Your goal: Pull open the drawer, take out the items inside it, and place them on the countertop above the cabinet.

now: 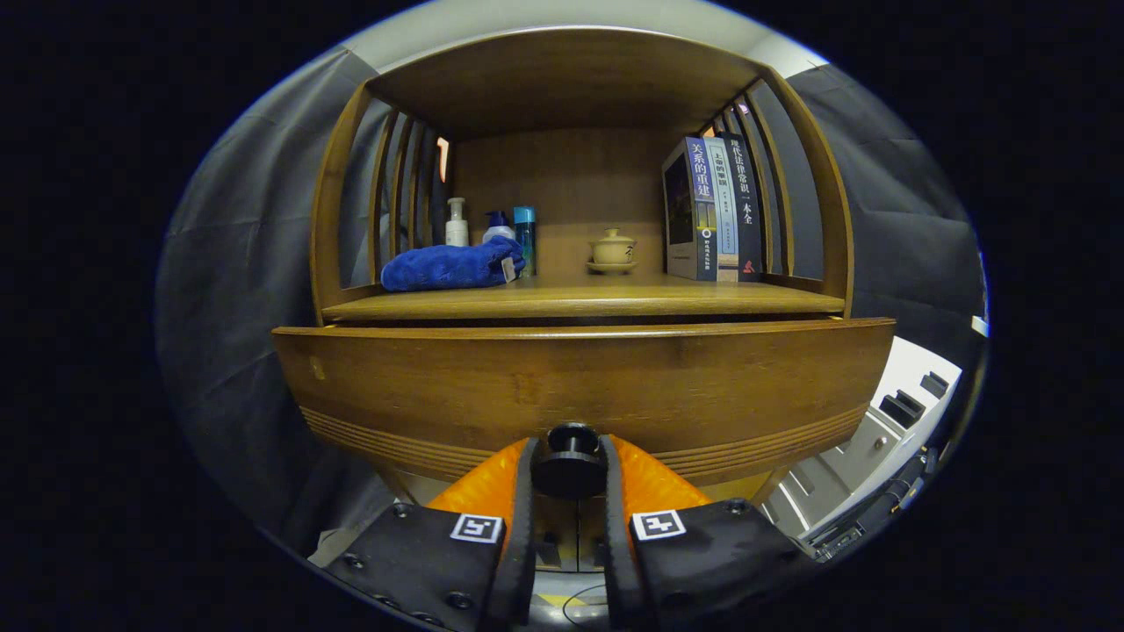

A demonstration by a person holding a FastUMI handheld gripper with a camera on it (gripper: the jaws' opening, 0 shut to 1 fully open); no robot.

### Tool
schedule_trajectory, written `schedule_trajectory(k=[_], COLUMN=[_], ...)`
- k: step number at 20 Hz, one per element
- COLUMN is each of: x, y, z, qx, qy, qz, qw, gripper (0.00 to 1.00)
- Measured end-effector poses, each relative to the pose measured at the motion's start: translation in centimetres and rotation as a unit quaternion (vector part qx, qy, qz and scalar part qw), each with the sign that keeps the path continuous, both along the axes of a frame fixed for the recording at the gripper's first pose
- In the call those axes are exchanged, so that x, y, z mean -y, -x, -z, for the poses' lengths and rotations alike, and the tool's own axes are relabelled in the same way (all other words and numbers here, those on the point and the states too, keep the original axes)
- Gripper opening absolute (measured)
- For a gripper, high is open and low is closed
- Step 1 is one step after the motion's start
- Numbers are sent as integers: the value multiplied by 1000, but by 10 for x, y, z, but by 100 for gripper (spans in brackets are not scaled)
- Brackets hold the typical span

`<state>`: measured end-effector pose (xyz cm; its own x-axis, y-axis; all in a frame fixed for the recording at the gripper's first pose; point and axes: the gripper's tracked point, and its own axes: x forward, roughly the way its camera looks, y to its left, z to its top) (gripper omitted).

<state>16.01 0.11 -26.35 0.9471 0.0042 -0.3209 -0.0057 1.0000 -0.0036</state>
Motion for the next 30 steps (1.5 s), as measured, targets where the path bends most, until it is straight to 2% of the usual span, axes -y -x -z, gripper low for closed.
schedule_trajectory(k=[23,30], x=[-7,-8], y=[107,116], z=[0,0], qx=[-43,-46], qy=[-3,1], qz=[-46,-53], qw=[998,998], gripper=[40,40])
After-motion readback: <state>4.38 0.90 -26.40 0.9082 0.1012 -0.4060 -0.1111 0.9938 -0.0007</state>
